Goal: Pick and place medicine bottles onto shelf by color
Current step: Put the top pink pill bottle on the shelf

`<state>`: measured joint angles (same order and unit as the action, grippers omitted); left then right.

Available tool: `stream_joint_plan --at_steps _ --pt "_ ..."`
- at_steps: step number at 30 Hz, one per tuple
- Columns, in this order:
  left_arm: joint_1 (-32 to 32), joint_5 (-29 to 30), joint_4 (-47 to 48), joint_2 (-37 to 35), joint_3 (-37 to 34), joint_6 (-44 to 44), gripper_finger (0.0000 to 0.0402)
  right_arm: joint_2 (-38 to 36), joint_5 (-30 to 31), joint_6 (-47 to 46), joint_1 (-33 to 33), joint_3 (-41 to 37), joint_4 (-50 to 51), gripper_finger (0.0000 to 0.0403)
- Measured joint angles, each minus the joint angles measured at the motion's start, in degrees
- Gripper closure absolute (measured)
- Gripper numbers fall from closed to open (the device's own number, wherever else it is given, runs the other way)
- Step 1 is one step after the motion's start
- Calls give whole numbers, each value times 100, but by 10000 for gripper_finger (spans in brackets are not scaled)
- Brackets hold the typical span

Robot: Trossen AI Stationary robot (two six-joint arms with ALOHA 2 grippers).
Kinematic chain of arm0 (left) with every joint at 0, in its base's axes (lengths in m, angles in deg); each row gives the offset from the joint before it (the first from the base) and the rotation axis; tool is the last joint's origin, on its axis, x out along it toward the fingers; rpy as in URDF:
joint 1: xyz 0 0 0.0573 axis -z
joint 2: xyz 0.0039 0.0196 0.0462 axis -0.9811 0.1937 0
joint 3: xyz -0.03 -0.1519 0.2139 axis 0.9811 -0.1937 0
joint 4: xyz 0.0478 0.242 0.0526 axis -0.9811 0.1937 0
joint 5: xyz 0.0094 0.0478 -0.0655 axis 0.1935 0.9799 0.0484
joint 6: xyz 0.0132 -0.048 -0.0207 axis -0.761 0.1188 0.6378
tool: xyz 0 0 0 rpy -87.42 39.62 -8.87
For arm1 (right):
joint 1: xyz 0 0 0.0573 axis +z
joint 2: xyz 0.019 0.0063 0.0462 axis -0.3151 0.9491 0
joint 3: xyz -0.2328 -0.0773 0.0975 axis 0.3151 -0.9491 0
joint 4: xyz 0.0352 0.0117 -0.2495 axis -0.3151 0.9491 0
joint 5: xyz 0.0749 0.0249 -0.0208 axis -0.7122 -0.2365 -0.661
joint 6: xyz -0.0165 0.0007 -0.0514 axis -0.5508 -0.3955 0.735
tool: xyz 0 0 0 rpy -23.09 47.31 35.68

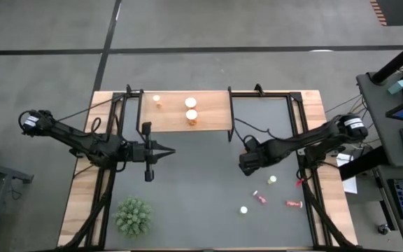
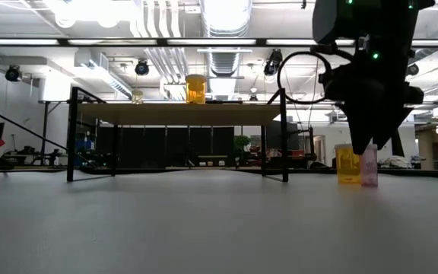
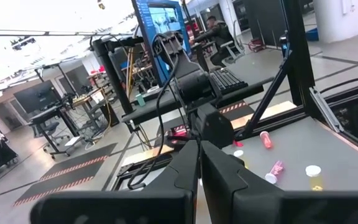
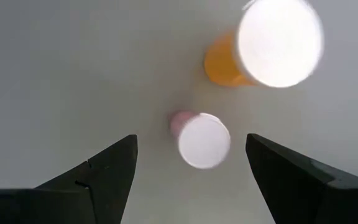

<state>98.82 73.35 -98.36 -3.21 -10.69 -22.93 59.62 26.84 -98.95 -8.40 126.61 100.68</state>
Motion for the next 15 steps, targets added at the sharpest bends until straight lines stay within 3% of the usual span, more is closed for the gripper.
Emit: stream_joint_plan --at_steps 5,15 --pt "0 0 13 2 -7 0 400 144 -12 -2 -23 0 -17 134" --pt "0 -2 11 4 -7 0 400 90 -22 -2 -25 0 -77 255"
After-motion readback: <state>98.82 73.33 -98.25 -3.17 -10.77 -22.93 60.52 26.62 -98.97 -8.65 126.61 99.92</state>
